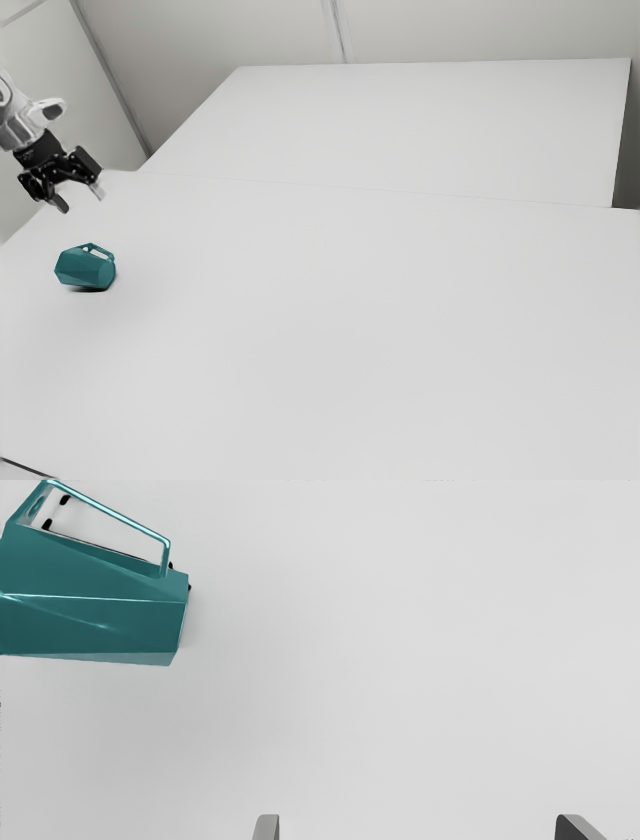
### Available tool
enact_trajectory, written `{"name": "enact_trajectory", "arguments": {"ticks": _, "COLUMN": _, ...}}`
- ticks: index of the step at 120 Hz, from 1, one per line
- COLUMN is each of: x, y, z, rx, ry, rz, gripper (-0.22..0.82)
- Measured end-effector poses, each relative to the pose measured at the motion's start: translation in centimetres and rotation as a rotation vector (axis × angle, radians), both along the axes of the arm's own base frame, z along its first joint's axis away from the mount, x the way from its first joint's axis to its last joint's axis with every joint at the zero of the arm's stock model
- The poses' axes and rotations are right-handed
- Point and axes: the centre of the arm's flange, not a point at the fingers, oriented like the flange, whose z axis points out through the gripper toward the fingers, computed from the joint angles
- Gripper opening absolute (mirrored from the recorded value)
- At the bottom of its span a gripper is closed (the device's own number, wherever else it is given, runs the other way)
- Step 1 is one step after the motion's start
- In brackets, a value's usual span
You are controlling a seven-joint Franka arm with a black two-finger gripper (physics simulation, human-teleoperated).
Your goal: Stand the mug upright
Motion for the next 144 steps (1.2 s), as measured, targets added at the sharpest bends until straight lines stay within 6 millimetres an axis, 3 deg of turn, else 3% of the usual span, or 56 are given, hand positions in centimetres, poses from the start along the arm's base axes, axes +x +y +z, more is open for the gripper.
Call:
{"name": "enact_trajectory", "arguments": {"ticks": 34, "x": -1.9, "y": 11.2, "z": -4.3, "rx": -0.105, "ry": -0.115, "rz": -0.042, "gripper": 0.6}}
{"name": "enact_trajectory", "arguments": {"ticks": 61, "x": -1.4, "y": 17.7, "z": -9.1, "rx": -0.16, "ry": -0.188, "rz": -0.106, "gripper": 0.6}}
{"name": "enact_trajectory", "arguments": {"ticks": 76, "x": -0.9, "y": 18.9, "z": -10.3, "rx": -0.171, "ry": -0.222, "rz": -0.159, "gripper": 0.6}}
{"name": "enact_trajectory", "arguments": {"ticks": 118, "x": -2.0, "y": 22.6, "z": -15.0, "rx": -0.196, "ry": -0.291, "rz": -0.255, "gripper": 0.6}}
{"name": "enact_trajectory", "arguments": {"ticks": 144, "x": -2.1, "y": 23.6, "z": -16.7, "rx": -0.192, "ry": -0.327, "rz": -0.313, "gripper": 0.6}}
